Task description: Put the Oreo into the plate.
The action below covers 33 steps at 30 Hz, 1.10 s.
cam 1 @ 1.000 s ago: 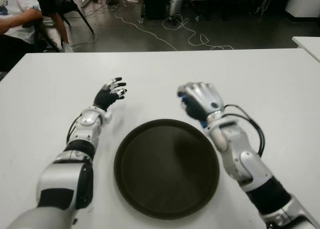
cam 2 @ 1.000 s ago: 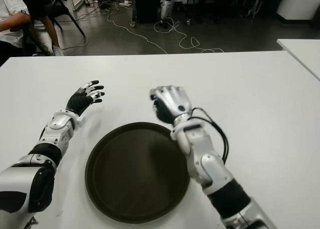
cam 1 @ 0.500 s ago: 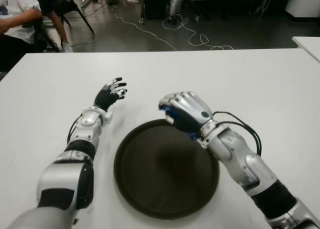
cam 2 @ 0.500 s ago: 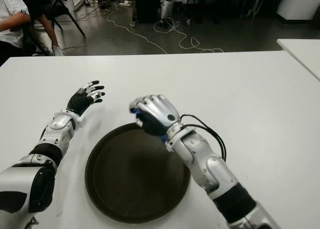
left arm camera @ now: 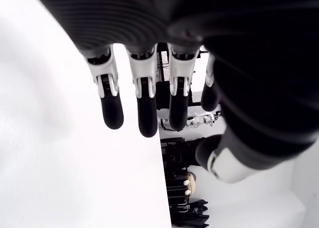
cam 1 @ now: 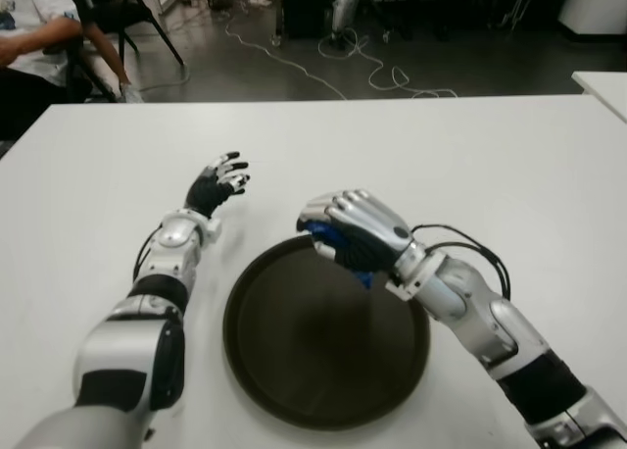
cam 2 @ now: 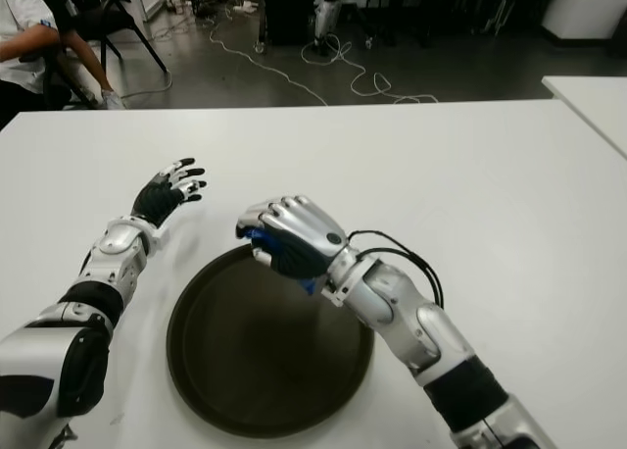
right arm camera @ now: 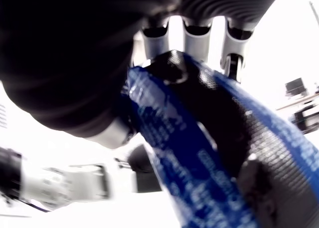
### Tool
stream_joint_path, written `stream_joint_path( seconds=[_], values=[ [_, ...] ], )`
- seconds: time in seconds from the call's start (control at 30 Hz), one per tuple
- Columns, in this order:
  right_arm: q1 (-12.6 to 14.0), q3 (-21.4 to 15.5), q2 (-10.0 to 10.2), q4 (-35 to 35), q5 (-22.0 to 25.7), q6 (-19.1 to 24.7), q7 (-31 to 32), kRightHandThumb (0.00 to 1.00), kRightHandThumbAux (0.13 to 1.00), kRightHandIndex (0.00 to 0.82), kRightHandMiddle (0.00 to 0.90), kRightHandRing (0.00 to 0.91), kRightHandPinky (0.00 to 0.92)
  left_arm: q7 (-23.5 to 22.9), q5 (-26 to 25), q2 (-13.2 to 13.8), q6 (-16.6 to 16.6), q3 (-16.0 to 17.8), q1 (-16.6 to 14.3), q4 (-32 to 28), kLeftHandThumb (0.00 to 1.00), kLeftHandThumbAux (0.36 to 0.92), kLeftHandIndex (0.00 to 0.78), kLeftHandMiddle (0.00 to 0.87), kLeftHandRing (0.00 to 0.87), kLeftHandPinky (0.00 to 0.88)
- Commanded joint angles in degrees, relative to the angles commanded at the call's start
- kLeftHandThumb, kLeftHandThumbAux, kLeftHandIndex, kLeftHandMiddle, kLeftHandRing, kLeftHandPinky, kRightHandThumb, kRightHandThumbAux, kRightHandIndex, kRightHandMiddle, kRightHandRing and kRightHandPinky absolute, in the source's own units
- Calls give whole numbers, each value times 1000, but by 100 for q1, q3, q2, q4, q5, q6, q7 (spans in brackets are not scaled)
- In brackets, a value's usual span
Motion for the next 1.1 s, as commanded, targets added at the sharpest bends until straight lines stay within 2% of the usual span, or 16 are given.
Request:
stream_joint_path(
  seconds=[0.13, 0.23, 0.63, 0.67, 0.73, 0.8, 0.93, 1.1],
  values=[
    [-129, 19, -37, 301, 219, -445, 108, 700, 736, 410, 583, 694, 744, 13, 23, 2, -19, -19, 4, -1, 32, 731, 129, 197, 204, 220],
    [-178, 8, -51, 397, 282, -579, 200, 699, 736, 409, 573, 690, 741, 1, 23, -2, -22, -24, 8, -7, 31, 730, 130, 193, 204, 222],
    [-213, -68, -74, 497, 901, -599, 892, 699, 736, 410, 587, 673, 706, -43, -46, -24, 24, 20, 7, -28, 20, 734, 128, 191, 207, 233],
    [-195, -79, -43, 506, 1047, -572, 984, 699, 736, 410, 586, 671, 702, -43, -51, -28, 22, 22, 9, -33, 21, 734, 128, 191, 208, 233],
    [-173, -98, -3, 514, 1221, -542, 1104, 700, 735, 410, 549, 622, 614, -43, -56, -33, 20, 24, 12, -39, 24, 723, 131, 194, 206, 230],
    [-170, -115, 44, 672, 1319, -636, 1112, 701, 735, 410, 536, 605, 584, -36, -49, -32, 13, 19, 15, -40, 25, 719, 132, 194, 206, 229],
    [-186, -111, 221, 1225, 1527, -967, 1062, 701, 735, 411, 505, 564, 551, -12, -29, -31, -4, 4, 19, -38, 27, 723, 134, 196, 204, 223],
    [-195, -155, 409, 1508, 1845, -1173, 1155, 698, 737, 412, 490, 534, 503, -5, -22, -32, -18, -1, 18, -39, 25, 736, 139, 200, 208, 232]
  ],
)
